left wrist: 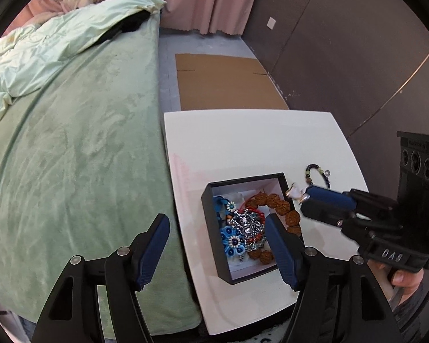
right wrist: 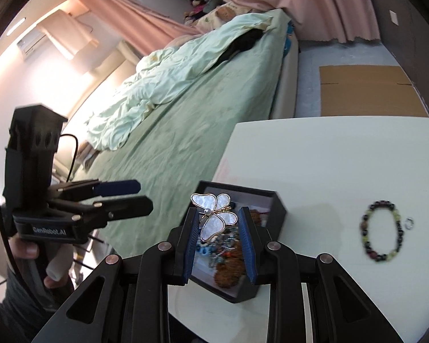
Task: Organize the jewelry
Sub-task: 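Open the right gripper to drop the butterfly bracelet into the box, then move the left gripper to the dark bead bracelet and grasp it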
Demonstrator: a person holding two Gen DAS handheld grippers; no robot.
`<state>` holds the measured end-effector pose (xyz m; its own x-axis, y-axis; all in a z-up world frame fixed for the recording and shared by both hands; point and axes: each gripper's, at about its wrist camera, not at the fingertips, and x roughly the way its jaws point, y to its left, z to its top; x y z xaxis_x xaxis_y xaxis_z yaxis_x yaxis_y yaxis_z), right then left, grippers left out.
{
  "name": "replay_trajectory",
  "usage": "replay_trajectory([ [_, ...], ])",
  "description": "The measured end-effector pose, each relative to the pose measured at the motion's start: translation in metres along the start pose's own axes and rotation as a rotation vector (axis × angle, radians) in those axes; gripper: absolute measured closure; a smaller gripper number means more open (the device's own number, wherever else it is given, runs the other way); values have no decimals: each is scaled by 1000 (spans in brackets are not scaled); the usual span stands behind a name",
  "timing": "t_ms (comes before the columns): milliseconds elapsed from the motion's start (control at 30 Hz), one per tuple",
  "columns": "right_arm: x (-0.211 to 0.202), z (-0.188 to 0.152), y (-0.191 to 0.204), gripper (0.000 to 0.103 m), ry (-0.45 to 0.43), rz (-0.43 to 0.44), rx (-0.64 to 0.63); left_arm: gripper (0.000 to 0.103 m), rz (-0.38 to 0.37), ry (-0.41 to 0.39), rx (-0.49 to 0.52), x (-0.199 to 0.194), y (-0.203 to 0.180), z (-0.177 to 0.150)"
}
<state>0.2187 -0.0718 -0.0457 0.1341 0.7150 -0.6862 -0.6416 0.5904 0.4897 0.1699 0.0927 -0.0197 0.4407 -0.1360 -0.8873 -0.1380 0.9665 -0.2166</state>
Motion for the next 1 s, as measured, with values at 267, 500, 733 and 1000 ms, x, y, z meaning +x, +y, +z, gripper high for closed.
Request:
replay_trajectory([
  [267,-14,-3,1,47,1,-58,-2,20,-25,17,1,5,2,1],
  [500,-38,-3,-22,32,-46,-73,61,6,-49,6,59,6,-23,3],
  [733,-69,-5,-57,32,-108,-93,177,6,-54,8,91,11,-49,8],
  [1000,-97,-13,-85,31,-158,-104,244,6,-63,5,119,17,-76,16],
])
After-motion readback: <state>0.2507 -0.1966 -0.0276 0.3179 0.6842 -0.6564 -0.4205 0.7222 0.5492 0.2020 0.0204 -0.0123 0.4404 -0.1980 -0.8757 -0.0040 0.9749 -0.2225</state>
